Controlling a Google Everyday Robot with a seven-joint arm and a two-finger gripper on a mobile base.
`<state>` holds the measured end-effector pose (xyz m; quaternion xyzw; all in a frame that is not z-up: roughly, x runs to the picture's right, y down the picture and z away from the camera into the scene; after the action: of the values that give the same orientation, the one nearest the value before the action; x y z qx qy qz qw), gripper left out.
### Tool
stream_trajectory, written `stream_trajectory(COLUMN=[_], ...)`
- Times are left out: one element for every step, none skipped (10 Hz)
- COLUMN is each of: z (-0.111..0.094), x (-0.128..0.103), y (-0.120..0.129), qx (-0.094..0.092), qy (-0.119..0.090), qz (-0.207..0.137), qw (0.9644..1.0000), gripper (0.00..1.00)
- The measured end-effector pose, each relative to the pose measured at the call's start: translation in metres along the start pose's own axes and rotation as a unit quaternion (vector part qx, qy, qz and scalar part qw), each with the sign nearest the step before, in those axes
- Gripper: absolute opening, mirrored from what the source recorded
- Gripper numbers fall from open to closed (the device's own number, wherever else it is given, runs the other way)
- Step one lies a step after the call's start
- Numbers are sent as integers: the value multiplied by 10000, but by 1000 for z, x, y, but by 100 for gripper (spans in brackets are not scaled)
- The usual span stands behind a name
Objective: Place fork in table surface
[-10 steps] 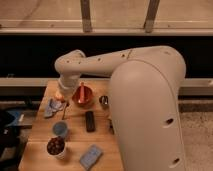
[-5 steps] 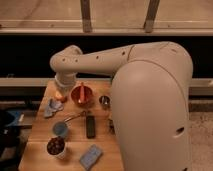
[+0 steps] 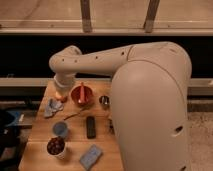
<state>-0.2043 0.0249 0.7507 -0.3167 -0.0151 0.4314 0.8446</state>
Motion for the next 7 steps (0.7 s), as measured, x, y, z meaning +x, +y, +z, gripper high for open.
stream_trajectory(z=[8,12,12,10,9,9,10], x=[4,8,11,14,15,14,14], y=[-2,-3,-5,-7,-9,-8,-5], qx=[-80,-124,-143,-119,-104,-108,-121], qy=[47,52,-10,-79,-98,-100,-95], qz=[34,53,64,68,87,87,72], qw=[10000,9999,9999,9999,9999,9999,9999], gripper=[17,27,37,46,51,51,51])
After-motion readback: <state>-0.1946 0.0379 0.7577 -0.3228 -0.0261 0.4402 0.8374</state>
